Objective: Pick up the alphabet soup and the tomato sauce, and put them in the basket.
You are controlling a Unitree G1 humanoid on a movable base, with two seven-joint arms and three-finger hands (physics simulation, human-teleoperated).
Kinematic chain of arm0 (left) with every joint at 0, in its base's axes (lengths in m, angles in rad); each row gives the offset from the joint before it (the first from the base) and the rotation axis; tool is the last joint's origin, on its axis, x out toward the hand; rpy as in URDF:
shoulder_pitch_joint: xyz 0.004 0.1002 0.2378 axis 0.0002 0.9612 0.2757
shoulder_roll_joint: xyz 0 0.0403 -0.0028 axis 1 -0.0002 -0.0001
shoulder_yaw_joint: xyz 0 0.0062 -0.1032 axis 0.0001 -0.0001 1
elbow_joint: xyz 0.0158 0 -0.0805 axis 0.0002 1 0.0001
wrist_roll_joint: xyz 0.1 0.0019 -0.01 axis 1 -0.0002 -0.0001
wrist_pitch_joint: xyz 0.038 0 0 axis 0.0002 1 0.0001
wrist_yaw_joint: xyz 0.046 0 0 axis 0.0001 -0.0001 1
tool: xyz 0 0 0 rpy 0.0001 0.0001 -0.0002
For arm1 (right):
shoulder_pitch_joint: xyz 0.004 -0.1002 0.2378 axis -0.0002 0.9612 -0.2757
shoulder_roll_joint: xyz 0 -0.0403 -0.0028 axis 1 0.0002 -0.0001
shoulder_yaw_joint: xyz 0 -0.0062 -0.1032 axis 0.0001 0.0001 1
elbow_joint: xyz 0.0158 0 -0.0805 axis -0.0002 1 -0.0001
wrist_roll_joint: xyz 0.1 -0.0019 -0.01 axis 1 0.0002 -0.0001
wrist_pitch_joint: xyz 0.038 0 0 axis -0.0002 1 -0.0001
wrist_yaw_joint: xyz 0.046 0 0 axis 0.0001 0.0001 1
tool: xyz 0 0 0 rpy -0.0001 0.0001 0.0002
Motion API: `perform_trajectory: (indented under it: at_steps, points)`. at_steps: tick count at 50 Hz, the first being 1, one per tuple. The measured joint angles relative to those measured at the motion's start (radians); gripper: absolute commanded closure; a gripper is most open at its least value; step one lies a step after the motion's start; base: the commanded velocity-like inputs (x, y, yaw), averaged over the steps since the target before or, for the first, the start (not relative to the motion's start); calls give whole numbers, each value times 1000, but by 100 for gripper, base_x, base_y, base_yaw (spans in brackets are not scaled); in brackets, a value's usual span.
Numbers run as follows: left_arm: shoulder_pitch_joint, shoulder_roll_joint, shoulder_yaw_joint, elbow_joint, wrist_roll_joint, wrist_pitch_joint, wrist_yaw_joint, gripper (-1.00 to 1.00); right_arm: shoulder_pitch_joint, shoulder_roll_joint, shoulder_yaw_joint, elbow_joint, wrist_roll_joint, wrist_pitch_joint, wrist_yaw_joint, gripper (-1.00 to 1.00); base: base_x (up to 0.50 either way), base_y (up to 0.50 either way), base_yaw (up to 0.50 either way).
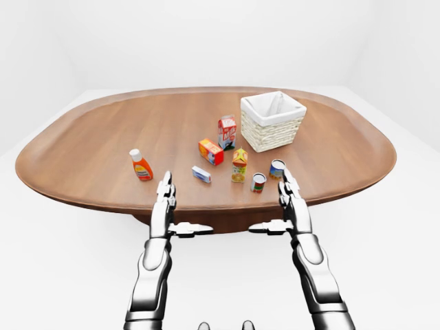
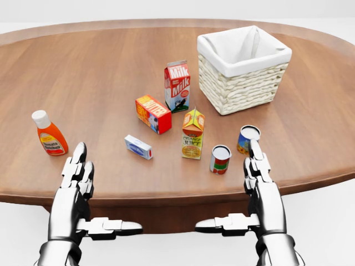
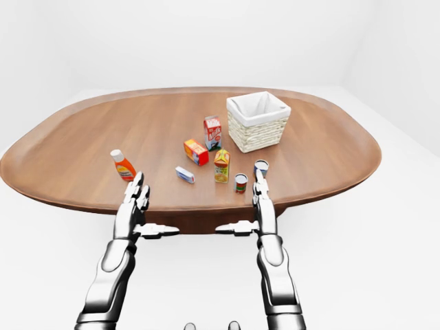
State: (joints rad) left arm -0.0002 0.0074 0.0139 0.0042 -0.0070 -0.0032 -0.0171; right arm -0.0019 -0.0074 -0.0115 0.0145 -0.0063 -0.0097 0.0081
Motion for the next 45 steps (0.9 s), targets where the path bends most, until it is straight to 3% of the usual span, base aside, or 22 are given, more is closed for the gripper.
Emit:
perform_trajectory:
  at_steps: [26, 39, 45]
  points:
    - [4, 10, 22, -8, -16, -10, -26, -100, 6, -9, -12, 3, -25, -20, 9, -100, 0, 0, 0]
    - [36, 5, 23, -76, -35, -83, -37, -100, 27, -7, -5, -55, -34, -78, 17, -100, 0, 0, 0]
    - [51, 3, 22, -107, -44, -84, -42, -100, 38, -5, -1, -82, -36, -78, 24, -100, 0, 0, 0]
